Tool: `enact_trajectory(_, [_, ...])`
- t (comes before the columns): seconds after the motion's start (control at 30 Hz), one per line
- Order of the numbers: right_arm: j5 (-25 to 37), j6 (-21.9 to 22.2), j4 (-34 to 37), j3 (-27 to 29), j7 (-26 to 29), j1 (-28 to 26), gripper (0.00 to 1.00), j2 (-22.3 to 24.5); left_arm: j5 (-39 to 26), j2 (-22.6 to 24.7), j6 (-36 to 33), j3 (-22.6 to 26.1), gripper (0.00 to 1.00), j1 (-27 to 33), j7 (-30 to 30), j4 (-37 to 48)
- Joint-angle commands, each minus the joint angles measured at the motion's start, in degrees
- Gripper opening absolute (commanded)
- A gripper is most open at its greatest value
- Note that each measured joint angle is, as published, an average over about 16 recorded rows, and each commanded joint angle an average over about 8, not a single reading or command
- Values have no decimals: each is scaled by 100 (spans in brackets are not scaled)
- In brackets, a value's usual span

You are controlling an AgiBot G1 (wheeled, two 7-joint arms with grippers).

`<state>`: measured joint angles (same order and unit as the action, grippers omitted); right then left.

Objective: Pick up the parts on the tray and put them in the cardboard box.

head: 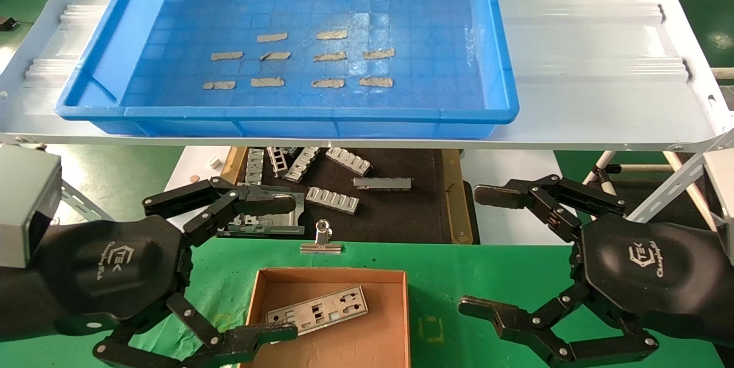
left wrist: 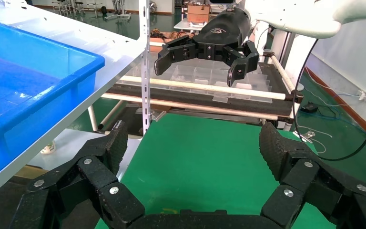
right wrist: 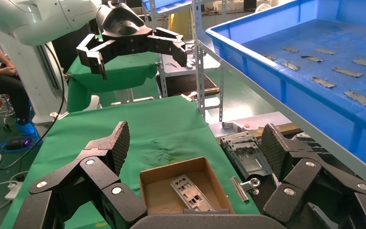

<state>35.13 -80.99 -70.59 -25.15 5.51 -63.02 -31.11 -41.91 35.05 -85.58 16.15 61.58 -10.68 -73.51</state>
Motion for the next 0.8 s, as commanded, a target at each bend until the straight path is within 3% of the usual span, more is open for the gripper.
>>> enact_trajectory(0.03, [0, 0, 0, 0, 0, 0, 100, 0, 0, 0, 0, 0, 100, 0, 0, 0])
enact_trajectory(0.8, [0, 0, 0, 0, 0, 0, 100, 0, 0, 0, 0, 0, 100, 0, 0, 0])
